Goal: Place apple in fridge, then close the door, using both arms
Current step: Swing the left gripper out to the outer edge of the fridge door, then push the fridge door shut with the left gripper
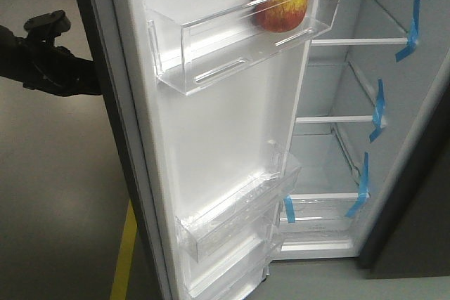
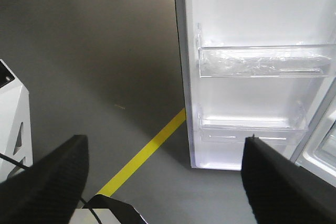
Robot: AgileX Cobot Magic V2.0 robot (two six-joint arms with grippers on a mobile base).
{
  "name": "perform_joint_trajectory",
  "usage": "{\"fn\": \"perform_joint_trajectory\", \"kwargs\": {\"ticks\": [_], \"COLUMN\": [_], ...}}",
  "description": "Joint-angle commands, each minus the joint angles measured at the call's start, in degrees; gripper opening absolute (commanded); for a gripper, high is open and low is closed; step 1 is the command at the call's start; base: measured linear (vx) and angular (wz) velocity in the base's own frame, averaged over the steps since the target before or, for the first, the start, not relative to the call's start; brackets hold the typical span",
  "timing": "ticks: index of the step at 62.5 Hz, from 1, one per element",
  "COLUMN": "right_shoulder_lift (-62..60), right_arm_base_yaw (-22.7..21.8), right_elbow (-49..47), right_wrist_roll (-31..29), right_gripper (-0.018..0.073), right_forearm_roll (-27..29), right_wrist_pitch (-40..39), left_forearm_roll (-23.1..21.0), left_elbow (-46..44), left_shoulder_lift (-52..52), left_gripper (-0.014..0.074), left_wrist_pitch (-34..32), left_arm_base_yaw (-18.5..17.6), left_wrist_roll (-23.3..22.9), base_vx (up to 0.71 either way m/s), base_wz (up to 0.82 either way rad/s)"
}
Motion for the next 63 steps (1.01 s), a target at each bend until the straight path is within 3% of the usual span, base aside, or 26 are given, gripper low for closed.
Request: {"fn": "perform_joint_trajectory", "kwargs": {"ticks": [1,11,18,63], "right_shoulder_lift": [0.9,0.9,0.9,0.9], "right_arm_base_yaw": [0.0,0.0,0.0,0.0], "right_elbow": [-1.4,-1.4,-1.4,-1.4], "right_wrist_roll": [-0.2,-0.2,-0.2,-0.2], "right_gripper": [0.0568,0.0568,0.0568,0.0568], "right_forearm_roll": [1.6,1.6,1.6,1.6], "right_wrist_pitch": [-3.0,-3.0,-3.0,-3.0], "left_forearm_roll": [-7.3,-15.2,-18.4,-17.3], "left_elbow": [-3.5,-3.9,-3.9,-3.8], "left_shoulder_lift": [-1.2,-0.4,-0.5,-9.0], "left_gripper": [-0.0006,-0.0006,-0.0006,-0.0006], "left_wrist_pitch": [-0.4,3.0,5.7,4.4], "left_arm_base_yaw": [-0.1,-0.1,-0.3,-13.1], "left_wrist_roll": [2.2,8.0,10.6,12.1], "base_vx": [0.00,0.00,0.00,0.00], "base_wz": [0.00,0.00,0.00,0.00]}}
